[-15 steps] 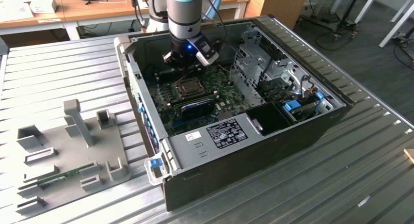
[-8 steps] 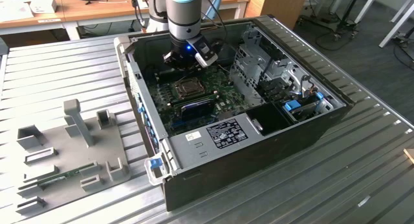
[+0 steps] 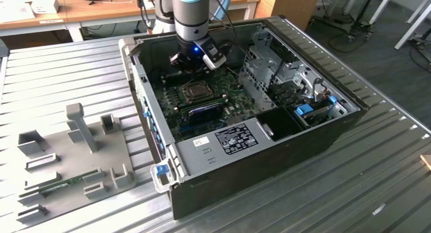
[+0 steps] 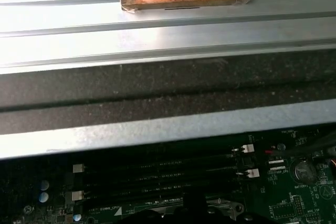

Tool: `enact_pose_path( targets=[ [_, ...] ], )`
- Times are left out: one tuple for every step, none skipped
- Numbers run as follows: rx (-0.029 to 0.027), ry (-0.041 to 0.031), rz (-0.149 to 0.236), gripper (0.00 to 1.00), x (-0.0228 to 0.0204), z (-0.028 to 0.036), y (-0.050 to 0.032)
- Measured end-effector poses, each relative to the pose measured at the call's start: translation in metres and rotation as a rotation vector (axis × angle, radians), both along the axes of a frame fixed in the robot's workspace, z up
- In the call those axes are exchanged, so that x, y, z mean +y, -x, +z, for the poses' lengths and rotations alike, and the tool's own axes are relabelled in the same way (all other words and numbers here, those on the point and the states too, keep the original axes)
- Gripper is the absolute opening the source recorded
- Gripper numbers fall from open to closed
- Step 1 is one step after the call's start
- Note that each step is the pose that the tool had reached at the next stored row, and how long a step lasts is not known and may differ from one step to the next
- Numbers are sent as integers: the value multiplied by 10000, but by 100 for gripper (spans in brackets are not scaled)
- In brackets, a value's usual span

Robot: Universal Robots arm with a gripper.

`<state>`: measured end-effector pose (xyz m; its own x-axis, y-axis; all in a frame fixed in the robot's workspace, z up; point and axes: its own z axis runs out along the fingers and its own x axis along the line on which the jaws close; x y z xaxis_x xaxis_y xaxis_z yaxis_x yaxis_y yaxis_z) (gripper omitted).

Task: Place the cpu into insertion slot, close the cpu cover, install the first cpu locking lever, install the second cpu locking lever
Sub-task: 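Install the first cpu locking lever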

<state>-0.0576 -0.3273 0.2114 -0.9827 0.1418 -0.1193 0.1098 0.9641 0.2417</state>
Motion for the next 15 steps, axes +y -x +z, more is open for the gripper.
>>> enact_pose_path(
  targets=[
    [0, 0, -1, 10, 2, -1, 0],
    [0, 0, -1, 10, 3, -1, 1],
    [1, 1, -1, 10, 4, -2, 1],
    [1, 2, -2, 10, 4, -3, 0],
    [1, 0, -7, 10, 5, -7, 0],
    [0, 0, -19, 10, 5, -11, 0],
    [0, 1, -42, 10, 5, -16, 0],
    [1, 3, -70, 10, 5, -21, 1],
    [1, 2, -97, 10, 5, -28, 0],
    [1, 2, -120, 10, 5, -34, 0],
    [1, 3, -142, 10, 4, -40, 1],
    [1, 3, -164, 10, 4, -46, 0],
    [1, 4, -187, 10, 4, -52, 1],
    [1, 6, -209, 10, 4, -59, 0],
    [1, 8, -233, 10, 4, -65, 1]
  ],
)
